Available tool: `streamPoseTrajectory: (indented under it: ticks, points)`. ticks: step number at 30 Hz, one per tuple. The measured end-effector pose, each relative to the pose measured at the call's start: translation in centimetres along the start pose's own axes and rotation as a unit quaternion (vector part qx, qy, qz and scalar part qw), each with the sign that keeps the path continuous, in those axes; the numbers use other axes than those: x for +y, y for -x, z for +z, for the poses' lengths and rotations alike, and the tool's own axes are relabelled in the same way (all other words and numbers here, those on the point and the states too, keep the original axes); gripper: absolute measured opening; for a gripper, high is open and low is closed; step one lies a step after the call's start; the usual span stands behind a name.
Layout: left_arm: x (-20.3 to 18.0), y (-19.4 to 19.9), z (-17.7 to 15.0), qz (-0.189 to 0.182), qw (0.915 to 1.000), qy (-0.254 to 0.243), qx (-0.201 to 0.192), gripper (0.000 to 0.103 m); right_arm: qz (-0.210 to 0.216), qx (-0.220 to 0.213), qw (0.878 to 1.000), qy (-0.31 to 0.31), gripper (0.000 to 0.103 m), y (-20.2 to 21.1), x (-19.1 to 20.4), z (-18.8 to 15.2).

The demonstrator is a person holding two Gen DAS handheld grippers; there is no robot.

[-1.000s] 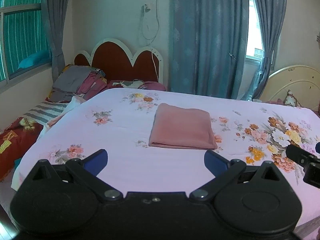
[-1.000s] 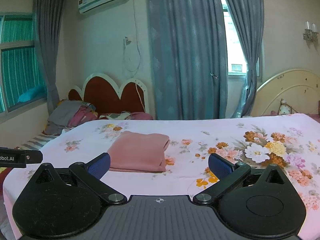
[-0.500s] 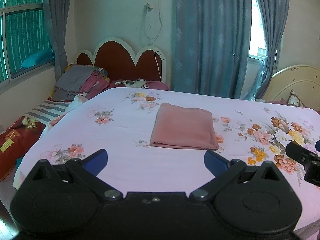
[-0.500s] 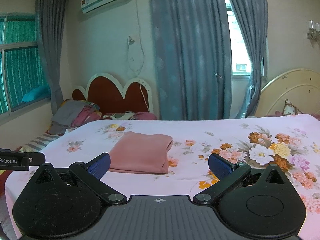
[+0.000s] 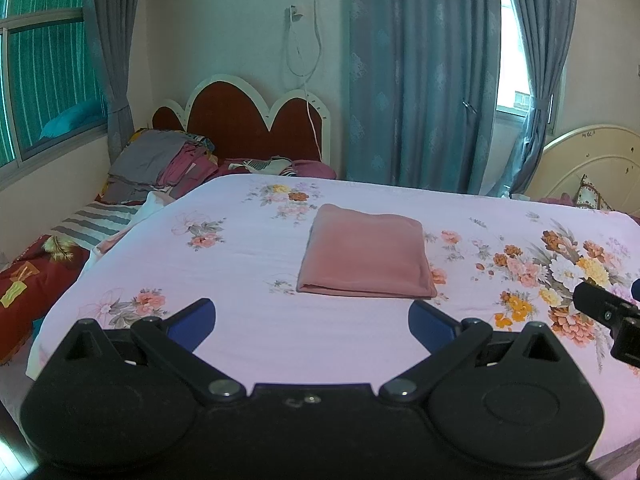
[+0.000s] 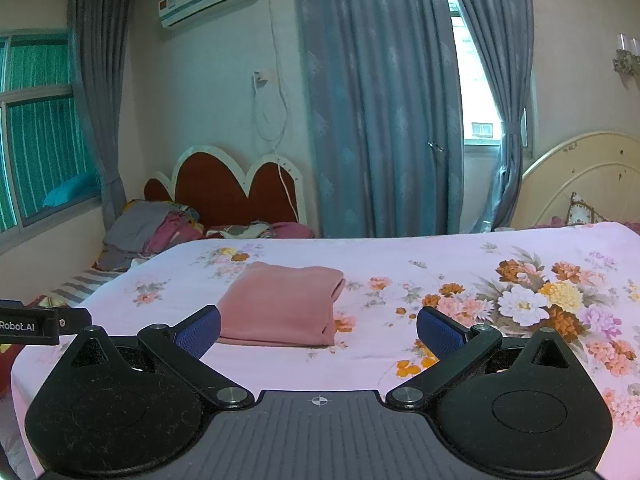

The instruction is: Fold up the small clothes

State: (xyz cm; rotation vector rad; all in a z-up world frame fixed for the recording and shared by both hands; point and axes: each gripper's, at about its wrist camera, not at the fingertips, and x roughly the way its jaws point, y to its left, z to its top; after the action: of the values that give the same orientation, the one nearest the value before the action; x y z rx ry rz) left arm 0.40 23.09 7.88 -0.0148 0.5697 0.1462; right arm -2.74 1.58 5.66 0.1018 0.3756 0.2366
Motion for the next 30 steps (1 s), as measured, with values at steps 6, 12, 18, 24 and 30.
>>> streamPoseTrajectory:
  ticks: [6,12,18,24,30]
  points:
    - [-0.05,-0.07,0.05,-0.001,1.0,-0.001,0.001,0.103,0.0,0.0,1.0,0.0,0.103,0.03,0.12,-0.05]
    - [-0.1,-0.06,0.08,0.0,1.0,-0.001,0.0,0.103,0.003,0.001,1.0,-0.001,0.103,-0.1,0.09,-0.04]
    - [-0.13,-0.24,0.03,0.0,1.0,0.0,0.002,0.103,0.005,0.003,1.0,-0.002,0.103,-0.29,-0.02,-0.12]
    - [0.05,-0.36,0.1,0.0,1.0,0.0,0.002,0.103,0.006,0.003,1.0,-0.003,0.103,-0.35,-0.11,-0.13]
    - [0.21,-0.57,0.08,-0.001,1.0,-0.001,0.004,0.103,0.005,0.004,1.0,-0.005,0.103,-0.46,-0.2,-0.17]
